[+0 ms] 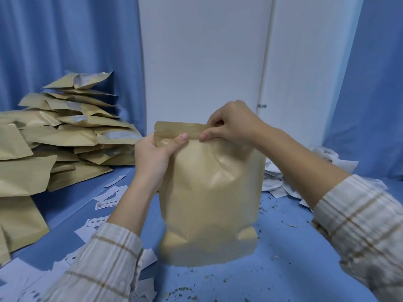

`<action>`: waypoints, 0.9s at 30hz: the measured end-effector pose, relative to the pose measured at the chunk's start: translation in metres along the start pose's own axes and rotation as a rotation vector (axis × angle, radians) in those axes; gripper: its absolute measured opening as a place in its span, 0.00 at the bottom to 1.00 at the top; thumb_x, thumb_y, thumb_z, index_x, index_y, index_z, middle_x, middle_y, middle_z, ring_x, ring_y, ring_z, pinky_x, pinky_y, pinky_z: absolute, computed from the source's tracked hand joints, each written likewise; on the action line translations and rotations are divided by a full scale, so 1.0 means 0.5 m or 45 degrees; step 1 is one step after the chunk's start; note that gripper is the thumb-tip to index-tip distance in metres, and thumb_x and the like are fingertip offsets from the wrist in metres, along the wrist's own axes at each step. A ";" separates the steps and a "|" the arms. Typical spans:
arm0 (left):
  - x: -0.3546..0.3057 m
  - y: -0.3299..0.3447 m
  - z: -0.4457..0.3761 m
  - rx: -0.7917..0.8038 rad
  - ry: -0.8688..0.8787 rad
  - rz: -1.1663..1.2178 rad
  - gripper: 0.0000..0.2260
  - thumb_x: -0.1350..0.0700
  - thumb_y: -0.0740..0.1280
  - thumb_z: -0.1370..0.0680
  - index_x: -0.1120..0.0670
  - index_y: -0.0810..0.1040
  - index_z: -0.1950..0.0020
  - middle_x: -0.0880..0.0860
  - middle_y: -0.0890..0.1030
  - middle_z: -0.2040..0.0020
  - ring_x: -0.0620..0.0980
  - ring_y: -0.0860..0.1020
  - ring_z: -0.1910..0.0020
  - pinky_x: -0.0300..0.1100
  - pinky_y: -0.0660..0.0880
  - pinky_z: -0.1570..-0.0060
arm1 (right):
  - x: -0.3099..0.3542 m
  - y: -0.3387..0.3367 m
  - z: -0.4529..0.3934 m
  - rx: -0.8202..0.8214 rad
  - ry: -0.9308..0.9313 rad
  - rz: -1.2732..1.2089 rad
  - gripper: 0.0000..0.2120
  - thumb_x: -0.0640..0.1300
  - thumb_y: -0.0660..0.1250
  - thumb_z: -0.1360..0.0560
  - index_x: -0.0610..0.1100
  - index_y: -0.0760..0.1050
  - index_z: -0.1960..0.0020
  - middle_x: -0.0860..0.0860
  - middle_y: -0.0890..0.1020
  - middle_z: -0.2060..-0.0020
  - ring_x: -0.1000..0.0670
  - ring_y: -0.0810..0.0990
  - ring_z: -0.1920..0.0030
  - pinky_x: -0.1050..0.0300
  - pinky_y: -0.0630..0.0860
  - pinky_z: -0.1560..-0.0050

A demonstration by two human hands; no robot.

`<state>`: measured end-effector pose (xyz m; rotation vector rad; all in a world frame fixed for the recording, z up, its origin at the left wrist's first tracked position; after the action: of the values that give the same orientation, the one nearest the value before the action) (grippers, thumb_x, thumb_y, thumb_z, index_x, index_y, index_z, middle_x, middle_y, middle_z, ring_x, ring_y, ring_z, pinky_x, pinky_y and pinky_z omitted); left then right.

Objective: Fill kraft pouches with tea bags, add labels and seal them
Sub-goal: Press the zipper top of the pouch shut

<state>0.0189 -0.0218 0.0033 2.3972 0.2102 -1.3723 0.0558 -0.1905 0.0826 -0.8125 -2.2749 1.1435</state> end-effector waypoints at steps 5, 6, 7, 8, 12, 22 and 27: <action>0.002 -0.001 0.000 -0.017 0.018 0.001 0.06 0.57 0.77 0.35 0.51 0.81 0.64 0.45 0.83 0.67 0.41 0.79 0.67 0.33 0.75 0.67 | 0.006 0.030 0.017 -0.364 -0.203 0.498 0.22 0.62 0.64 0.29 0.42 0.76 0.60 0.45 0.72 0.75 0.42 0.75 0.70 0.57 0.62 0.68; 0.003 0.001 0.001 -0.023 0.014 0.002 0.06 0.57 0.77 0.35 0.52 0.81 0.63 0.45 0.83 0.67 0.41 0.79 0.67 0.33 0.76 0.67 | 0.007 0.037 0.023 -0.464 -0.249 0.523 0.22 0.61 0.65 0.29 0.40 0.76 0.63 0.44 0.71 0.78 0.42 0.74 0.74 0.58 0.62 0.71; 0.003 0.000 0.002 -0.028 0.011 0.014 0.06 0.58 0.77 0.35 0.53 0.81 0.62 0.45 0.83 0.67 0.42 0.79 0.67 0.33 0.76 0.66 | 0.007 0.042 0.029 -0.541 -0.289 0.534 0.22 0.60 0.67 0.31 0.40 0.75 0.66 0.44 0.71 0.81 0.43 0.73 0.77 0.60 0.62 0.73; 0.003 -0.002 0.002 -0.027 0.010 0.031 0.06 0.58 0.77 0.35 0.54 0.81 0.62 0.45 0.83 0.67 0.42 0.79 0.67 0.33 0.76 0.66 | 0.005 0.043 0.033 -0.599 -0.317 0.553 0.22 0.60 0.68 0.33 0.40 0.74 0.69 0.45 0.71 0.82 0.44 0.71 0.79 0.61 0.63 0.75; 0.003 -0.008 -0.001 0.008 0.004 0.096 0.06 0.57 0.76 0.36 0.51 0.81 0.63 0.45 0.84 0.66 0.41 0.80 0.67 0.33 0.75 0.68 | -0.010 0.027 0.044 -0.803 -0.275 0.641 0.28 0.64 0.67 0.36 0.44 0.62 0.78 0.45 0.66 0.86 0.46 0.66 0.84 0.63 0.61 0.79; 0.029 -0.026 -0.015 0.097 -0.021 0.145 0.09 0.50 0.75 0.36 0.54 0.81 0.63 0.45 0.83 0.66 0.43 0.79 0.67 0.33 0.74 0.67 | -0.065 0.043 0.061 -0.685 0.259 0.442 0.33 0.66 0.63 0.30 0.44 0.52 0.74 0.47 0.60 0.80 0.45 0.65 0.72 0.57 0.57 0.69; 0.088 -0.064 0.002 0.530 -0.228 0.025 0.18 0.49 0.78 0.43 0.45 0.82 0.55 0.47 0.85 0.55 0.46 0.83 0.58 0.40 0.78 0.63 | -0.108 0.037 0.082 -0.779 0.403 -0.254 0.19 0.68 0.64 0.35 0.52 0.72 0.61 0.58 0.76 0.68 0.60 0.74 0.67 0.69 0.66 0.65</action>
<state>0.0312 0.0049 -0.0426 2.5636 -0.1637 -1.7528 0.0741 -0.2412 0.0376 -0.8770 -2.3722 0.1945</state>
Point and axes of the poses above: each hand's wrist, its own z-axis away from the middle knuckle, its own y-axis out of the palm, x = y × z, the point moved 2 cm from there along -z, towards the middle knuckle
